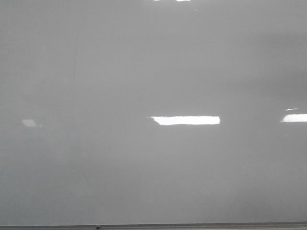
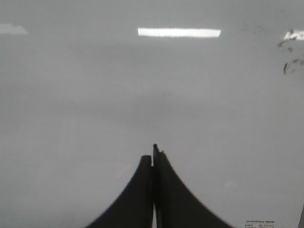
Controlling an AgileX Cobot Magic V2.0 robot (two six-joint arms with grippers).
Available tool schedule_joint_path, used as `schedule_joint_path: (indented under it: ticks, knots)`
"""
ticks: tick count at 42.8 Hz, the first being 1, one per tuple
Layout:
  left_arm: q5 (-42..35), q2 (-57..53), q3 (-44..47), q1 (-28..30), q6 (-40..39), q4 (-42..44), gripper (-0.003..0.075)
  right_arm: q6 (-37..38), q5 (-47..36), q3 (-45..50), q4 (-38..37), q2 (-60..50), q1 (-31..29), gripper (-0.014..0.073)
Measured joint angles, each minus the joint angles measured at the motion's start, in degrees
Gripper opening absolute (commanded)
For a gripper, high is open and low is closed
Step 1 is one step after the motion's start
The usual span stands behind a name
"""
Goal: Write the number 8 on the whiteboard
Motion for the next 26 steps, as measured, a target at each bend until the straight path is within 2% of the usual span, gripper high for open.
schedule_joint_path:
  ticks: [4,8,11,14,19,21,23,26]
  knots:
    - [0.0,0.84,0.0,0.0,-0.03,0.0,-0.002,-0.68,0.72,0.05,0.0,2.2,0.0,0.0125]
    - [0.0,1.63,0.0,0.0,-0.03,0.0,-0.0015,-1.75,1.25,0.05,0.0,3.6,0.0,0.0321]
    - [0.1,2.35,0.0,0.0,-0.03,0.0,0.0032,-2.27,1.48,0.05,0.0,4.03,0.0,0.0469]
    - [0.09,3.51,0.0,0.0,-0.03,0.0,0.0141,-2.6,1.48,0.05,0.0,4.26,0.0,0.0547]
    - [0.38,5.87,0.0,0.0,-0.13,-0.04,0.0393,-2.64,1.48,0.05,0.0,4.26,0.0,0.0559]
    - [0.27,7.19,0.0,0.0,-0.4,-0.04,0.0464,-2.73,1.48,0.05,0.0,4.26,0.0,0.0559]
    - [-0.24,8.42,0.0,0.0,-0.85,-0.04,0.0515,-2.73,1.48,0.05,0.0,4.26,0.0,0.0559]
    - [-1.61,10.78,0.0,0.0,-1.28,-0.04,0.0531,-2.73,1.48,0.05,-0.1,4.26,0.0,0.0559]
